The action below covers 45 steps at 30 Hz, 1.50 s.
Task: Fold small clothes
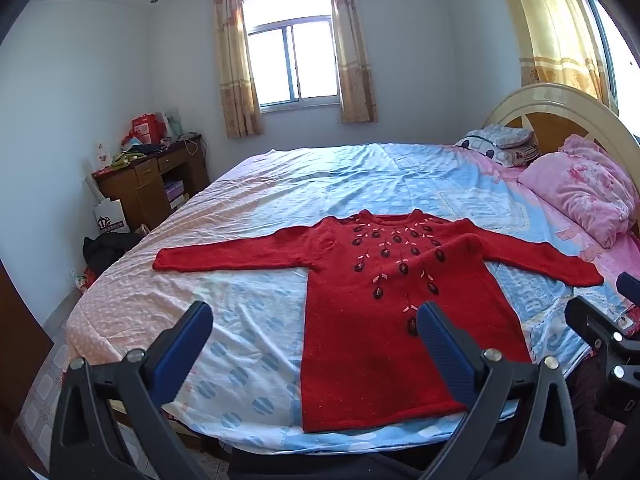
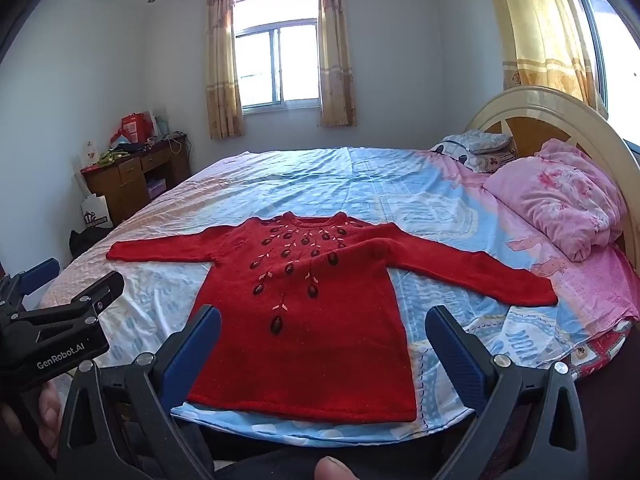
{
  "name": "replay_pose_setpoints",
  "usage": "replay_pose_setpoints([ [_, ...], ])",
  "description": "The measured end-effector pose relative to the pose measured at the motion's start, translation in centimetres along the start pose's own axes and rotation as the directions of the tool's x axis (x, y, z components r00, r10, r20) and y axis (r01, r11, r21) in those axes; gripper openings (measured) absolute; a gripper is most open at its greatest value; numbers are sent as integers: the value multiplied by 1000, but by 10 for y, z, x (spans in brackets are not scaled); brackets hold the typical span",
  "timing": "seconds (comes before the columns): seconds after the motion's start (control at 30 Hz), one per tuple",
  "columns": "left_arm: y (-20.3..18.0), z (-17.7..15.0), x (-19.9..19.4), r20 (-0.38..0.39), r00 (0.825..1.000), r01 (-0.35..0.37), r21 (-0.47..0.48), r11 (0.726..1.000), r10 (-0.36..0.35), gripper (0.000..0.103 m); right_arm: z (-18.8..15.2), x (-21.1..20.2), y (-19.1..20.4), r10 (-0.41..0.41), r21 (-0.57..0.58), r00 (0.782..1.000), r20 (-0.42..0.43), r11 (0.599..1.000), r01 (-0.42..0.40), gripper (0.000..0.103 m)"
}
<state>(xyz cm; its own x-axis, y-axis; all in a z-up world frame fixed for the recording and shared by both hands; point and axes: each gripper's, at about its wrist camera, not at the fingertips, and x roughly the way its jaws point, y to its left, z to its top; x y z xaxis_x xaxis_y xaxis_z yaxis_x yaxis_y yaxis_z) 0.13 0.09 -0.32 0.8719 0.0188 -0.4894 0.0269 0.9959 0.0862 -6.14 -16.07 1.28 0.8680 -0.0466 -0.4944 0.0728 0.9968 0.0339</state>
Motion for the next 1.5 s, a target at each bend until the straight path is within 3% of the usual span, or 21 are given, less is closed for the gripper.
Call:
replay_pose_setpoints([
  [1.5, 1, -6, 4, -6, 1000, 3, 6, 1000, -3, 103, -2, 11, -5, 7, 13, 1000, -4, 1000, -7, 102],
])
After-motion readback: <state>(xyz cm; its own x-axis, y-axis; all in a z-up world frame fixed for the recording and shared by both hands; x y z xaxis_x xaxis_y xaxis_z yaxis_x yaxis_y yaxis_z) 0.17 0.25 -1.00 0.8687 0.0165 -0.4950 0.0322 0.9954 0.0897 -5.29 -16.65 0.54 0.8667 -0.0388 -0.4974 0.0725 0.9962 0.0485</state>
